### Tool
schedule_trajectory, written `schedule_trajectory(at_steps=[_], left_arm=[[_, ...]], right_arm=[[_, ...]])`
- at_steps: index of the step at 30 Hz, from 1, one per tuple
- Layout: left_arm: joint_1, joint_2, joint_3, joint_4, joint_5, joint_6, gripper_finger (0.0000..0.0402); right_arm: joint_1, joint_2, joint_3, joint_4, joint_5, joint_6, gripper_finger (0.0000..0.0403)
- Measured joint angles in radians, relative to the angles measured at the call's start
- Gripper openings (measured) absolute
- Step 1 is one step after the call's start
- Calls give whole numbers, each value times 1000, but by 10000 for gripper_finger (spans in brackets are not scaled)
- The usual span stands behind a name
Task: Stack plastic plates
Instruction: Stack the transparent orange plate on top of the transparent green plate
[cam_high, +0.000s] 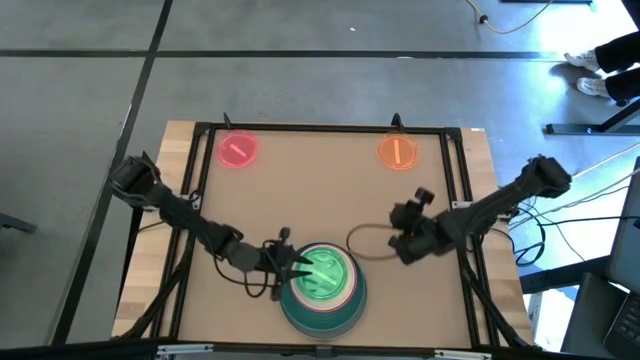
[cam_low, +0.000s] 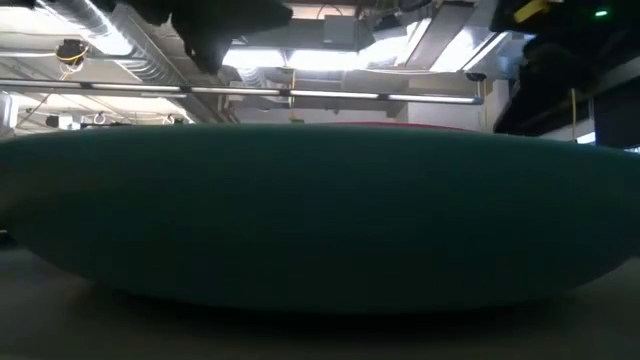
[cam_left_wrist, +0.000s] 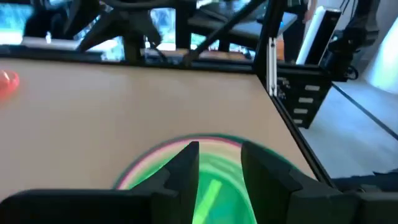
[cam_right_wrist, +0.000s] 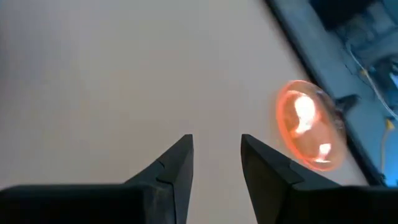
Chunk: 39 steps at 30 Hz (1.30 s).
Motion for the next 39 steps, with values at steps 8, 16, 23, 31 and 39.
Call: schedule_trajectory(at_steps=[8, 16, 23, 31, 39], left_arm=[[16, -25, -5, -3, 0, 106, 113], [27, -29, -40, -3, 3, 94, 113], [21, -29, -44, -19, 20, 96, 113], [20, -29, -45, -137, 19, 39, 113], [24, -29, -45, -151, 10, 37, 113]], right_arm=[[-236, -33, -10, 13, 16, -88, 127], [-543, -29, -22, 87, -184, -281, 161], [-723, -7, -22, 296, -353, -473, 205], [-842, 112, -22, 466, -402, -595, 192], [-978, 281, -22, 546, -413, -650, 173]])
